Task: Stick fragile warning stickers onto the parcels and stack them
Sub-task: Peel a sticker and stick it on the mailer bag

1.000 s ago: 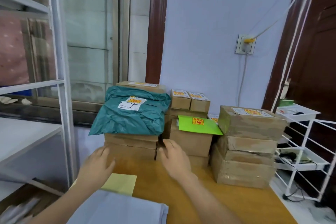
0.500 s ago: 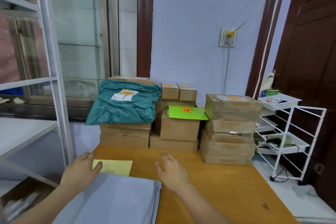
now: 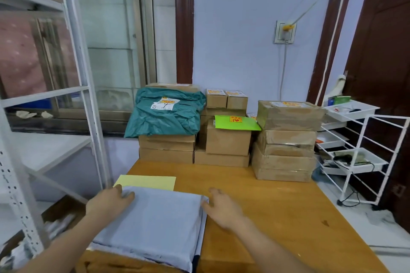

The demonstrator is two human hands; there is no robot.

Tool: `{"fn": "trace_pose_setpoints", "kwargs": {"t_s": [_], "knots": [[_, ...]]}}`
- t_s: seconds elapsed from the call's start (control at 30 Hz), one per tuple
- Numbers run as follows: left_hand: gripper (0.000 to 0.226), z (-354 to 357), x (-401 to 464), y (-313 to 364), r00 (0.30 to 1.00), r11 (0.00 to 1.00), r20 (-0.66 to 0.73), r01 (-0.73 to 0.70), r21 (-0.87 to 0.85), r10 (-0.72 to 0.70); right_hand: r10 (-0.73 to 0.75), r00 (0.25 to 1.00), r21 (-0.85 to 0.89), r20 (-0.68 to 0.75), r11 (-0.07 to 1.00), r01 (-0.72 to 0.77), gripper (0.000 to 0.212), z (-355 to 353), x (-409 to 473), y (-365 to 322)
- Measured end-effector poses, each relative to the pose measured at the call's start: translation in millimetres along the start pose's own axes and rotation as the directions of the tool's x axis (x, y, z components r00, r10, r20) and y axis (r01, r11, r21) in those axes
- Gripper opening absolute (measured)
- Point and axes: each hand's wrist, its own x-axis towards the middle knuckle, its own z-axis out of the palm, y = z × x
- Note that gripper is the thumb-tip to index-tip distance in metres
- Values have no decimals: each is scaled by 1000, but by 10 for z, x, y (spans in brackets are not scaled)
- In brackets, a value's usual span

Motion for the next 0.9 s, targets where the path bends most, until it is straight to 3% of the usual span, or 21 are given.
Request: {"fn": "trace_pose_setpoints", "kwargs": {"t_s": [0.1,0.27,0.47,0.63,0.8,0.9], "knots": [[51,2,-29,-63,995,999,94,37,36,-40,7,997,90,78,996,-14,60,100,-15,-22],[63,77,-1,-36,985,996,156,77,-45,-69,13,995,310,102,950,-44,54,226,7,-125],[64,42,-75,222,976,958,204,134,-253,-83,76,982,586,175,793,-166,50,335,53,-162],[63,10,-87,291,965,881,229,218,-421,-129,100,971,712,218,664,-228,43,270,67,-119],[49,-161,-58,406,966,692,214,254,-675,-145,102,985,829,141,532,-174,59,107,97,-14],[50,-258,-58,552,993,654,76,119,-747,-93,132,991,872,-10,486,-56,61,-144,78,8]]}}
